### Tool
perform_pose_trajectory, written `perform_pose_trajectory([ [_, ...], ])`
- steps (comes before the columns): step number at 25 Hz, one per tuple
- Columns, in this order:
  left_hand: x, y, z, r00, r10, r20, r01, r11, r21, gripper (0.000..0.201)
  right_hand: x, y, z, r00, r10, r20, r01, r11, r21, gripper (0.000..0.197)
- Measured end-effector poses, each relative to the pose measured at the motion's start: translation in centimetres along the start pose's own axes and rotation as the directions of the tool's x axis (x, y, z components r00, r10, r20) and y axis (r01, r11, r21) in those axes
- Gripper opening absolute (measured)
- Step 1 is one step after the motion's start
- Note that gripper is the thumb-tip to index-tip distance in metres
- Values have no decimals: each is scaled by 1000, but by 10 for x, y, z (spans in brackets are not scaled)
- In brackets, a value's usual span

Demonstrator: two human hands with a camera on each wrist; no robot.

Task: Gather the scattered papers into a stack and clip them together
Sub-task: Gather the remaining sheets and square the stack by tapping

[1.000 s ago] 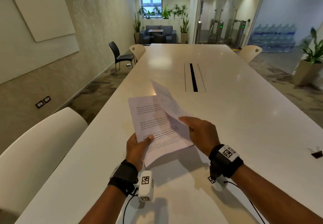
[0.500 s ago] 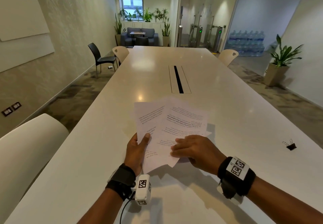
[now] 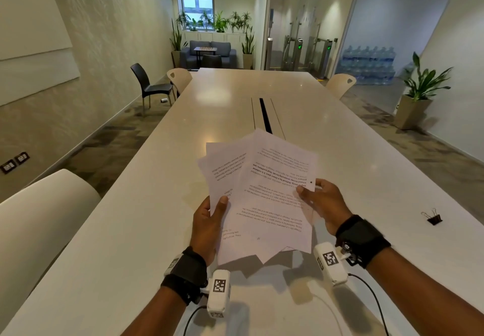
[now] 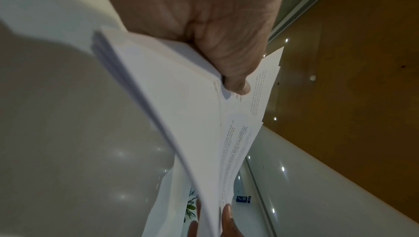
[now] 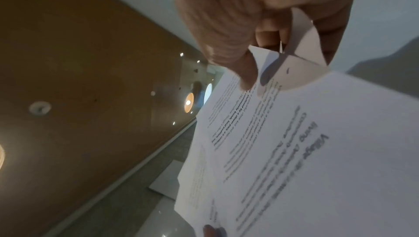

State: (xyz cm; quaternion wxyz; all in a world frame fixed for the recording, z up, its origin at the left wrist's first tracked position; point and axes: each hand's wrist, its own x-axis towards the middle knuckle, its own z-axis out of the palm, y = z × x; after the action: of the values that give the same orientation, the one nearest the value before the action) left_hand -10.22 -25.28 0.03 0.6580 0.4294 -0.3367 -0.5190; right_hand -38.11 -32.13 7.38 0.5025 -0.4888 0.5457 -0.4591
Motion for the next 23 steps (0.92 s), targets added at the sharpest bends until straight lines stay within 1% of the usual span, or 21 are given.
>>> perform_pose_trajectory([
  [2, -1, 2, 1, 1000, 10, 13, -10, 1000, 3, 35, 13, 0, -5, 993, -82, -81, 72, 991, -110, 32],
  [3, -2, 4, 1, 1000, 17, 25, -17, 1000, 5, 36, 17, -4, -8, 987, -126, -100, 111, 982, -150, 34],
  [5, -1, 8, 3, 998, 26, 55, -27, 1000, 12, 34, 22, -13, -16, 975, -199, -100, 177, 965, -194, 38],
  [7, -1, 10, 5, 996, 23, 85, -24, 1000, 13, 31, 23, -17, -21, 971, -229, -61, 211, 952, -221, 43],
  [9, -1, 12, 10, 993, 22, 115, -26, 999, 30, 31, 20, -19, -19, 975, -223, 8, 219, 952, -215, 47],
  [11, -2, 13, 16, 989, 36, 143, -46, 997, 65, 32, 15, -18, -14, 979, -177, 98, 188, 975, -118, 53],
  [13, -4, 12, 22, 986, 53, 157, -69, 993, 97, 35, 11, -14, -8, 976, -105, 189, 106, 994, 1, 54],
  [15, -5, 12, 26, 984, 71, 163, -91, 989, 120, 37, 9, -11, -4, 974, -45, 223, 28, 997, 77, 48],
  [16, -6, 13, 28, 982, 83, 168, -105, 986, 132, 38, 8, -11, -2, 979, -31, 203, 13, 996, 88, 45],
  [18, -6, 14, 31, 978, 109, 177, -138, 977, 165, 39, 5, -12, -2, 990, -44, 132, 33, 995, 90, 39],
  [21, -2, 20, 35, 976, 146, 163, -183, 952, 244, 40, -4, -18, -2, 988, -138, 64, 134, 989, 66, 32],
  [23, 2, 26, 40, 977, 158, 144, -193, 940, 281, 35, -11, -23, -3, 981, -193, 36, 190, 980, 61, 32],
])
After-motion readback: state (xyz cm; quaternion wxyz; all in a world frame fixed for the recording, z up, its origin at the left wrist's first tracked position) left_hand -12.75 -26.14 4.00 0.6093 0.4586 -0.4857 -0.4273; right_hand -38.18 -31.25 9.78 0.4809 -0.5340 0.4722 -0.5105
